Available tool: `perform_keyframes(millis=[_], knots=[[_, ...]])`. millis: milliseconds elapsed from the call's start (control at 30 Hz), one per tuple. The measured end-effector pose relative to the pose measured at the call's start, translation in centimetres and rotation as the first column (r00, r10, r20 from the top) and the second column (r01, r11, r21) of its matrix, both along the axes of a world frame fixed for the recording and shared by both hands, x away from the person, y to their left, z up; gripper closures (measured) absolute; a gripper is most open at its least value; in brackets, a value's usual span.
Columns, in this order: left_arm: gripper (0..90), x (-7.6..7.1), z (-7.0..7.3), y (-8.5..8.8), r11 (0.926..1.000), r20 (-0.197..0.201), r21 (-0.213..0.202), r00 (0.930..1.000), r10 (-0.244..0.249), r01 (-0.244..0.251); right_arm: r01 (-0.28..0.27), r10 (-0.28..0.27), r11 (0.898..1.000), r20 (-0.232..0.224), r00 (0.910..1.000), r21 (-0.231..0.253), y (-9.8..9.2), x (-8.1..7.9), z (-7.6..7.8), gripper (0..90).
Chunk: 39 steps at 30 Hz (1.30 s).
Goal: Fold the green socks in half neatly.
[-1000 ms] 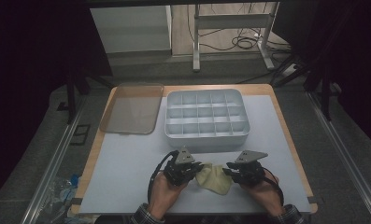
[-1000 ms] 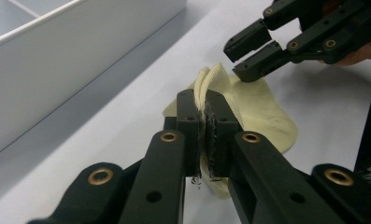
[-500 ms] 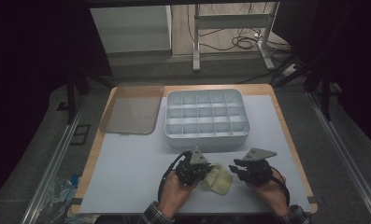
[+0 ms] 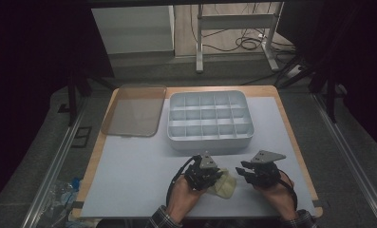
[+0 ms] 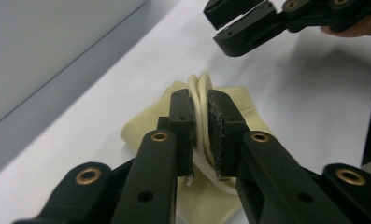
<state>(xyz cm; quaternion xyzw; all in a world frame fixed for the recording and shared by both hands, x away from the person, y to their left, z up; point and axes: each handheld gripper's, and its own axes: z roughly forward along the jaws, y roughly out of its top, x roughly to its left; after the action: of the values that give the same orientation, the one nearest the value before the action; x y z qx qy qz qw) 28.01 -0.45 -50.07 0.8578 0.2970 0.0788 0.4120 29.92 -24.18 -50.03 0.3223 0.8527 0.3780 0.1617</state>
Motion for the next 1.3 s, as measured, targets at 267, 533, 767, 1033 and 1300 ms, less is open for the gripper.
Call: perform_keyframes(millis=[267, 533, 767, 1033, 1300], knots=[[72.1, -0.3, 0.3, -0.3, 0.9987, -0.018, -0.037, 0.9992, -0.036, 0.036, 0.002, -0.002, 1.000, 0.002, 1.0000, -0.001, -0.1, 0.0, 0.1, 63.9], [64.0, -0.8, 0.6, -0.8, 0.9947, -0.026, -0.069, 0.9966, -0.078, 0.076, 0.007, -0.007, 1.000, 0.003, 1.0000, -0.003, -0.3, 0.0, 0.2, 63.4], [51.1, -0.8, 1.4, -0.3, 0.9965, 0.021, -0.065, 0.9984, -0.052, 0.053, 0.006, -0.006, 1.000, 0.006, 1.0000, -0.008, -0.3, 0.0, 0.4, 62.9], [42.1, -0.1, 1.9, 1.3, 0.9982, 0.058, -0.059, 0.9983, 0.009, -0.006, 0.002, -0.002, 1.000, 0.007, 1.0000, -0.006, -0.3, 0.0, 0.6, 62.3], [35.4, 0.6, 1.7, 3.0, 0.9966, 0.071, -0.048, 0.9949, 0.071, -0.067, 0.003, -0.003, 1.000, 0.000, 1.0000, 0.010, -0.5, 0.0, 0.7, 62.0]])
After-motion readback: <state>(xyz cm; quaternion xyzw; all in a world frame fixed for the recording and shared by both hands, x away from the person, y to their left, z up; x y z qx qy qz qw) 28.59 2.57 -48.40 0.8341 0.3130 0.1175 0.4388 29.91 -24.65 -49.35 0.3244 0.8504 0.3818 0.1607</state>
